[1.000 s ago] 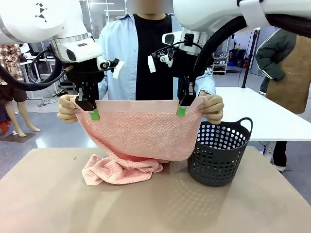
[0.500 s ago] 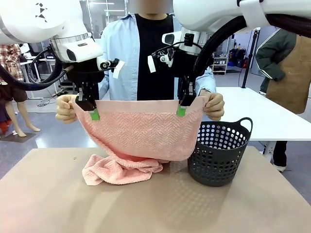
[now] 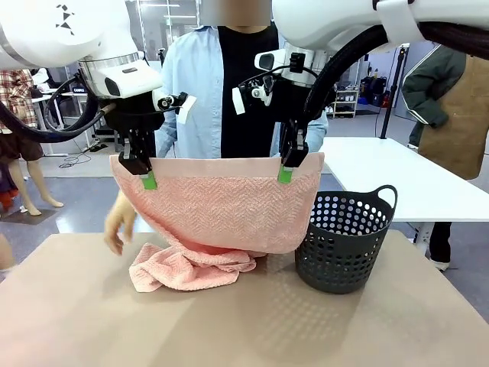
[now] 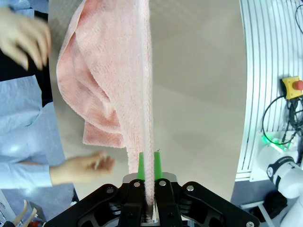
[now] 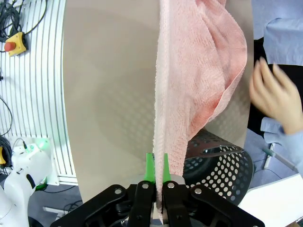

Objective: Fold the towel.
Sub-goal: Release the end of the 100 cm Hotel Towel you were holding and grab the top end of the folded side.

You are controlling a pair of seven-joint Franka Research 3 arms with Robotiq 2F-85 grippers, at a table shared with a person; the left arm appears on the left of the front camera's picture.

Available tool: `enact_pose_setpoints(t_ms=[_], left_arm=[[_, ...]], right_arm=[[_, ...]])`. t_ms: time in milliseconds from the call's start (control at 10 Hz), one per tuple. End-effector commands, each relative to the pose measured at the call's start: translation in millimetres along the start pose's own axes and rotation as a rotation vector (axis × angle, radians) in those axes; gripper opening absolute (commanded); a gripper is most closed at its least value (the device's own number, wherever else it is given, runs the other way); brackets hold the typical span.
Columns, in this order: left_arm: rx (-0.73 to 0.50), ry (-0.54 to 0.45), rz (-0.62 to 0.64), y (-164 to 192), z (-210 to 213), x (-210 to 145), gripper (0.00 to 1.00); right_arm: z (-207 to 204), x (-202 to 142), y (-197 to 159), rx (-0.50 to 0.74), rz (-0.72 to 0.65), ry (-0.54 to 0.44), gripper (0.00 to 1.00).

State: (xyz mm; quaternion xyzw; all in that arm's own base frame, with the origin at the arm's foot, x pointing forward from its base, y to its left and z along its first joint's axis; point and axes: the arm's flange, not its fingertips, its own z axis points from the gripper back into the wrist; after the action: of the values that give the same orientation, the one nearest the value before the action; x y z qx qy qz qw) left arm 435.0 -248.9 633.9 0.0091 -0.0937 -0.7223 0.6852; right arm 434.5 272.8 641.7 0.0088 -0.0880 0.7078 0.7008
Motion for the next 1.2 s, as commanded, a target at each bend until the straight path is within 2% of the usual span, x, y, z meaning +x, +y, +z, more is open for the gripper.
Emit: enact_pose_setpoints(t_ms=[0,1100], left_arm=[[0.002,-0.001,0.001,-0.2,1.2,-0.5,0.00],[0.002,-0.001,0.001,-0.2,1.2,-0.5,0.00]], right_arm=[[-0.6,0.0,0.4,0.001,0.000,0.001,0.00],[-0.6,0.0,0.4,0.001,0.000,0.001,0.00]])
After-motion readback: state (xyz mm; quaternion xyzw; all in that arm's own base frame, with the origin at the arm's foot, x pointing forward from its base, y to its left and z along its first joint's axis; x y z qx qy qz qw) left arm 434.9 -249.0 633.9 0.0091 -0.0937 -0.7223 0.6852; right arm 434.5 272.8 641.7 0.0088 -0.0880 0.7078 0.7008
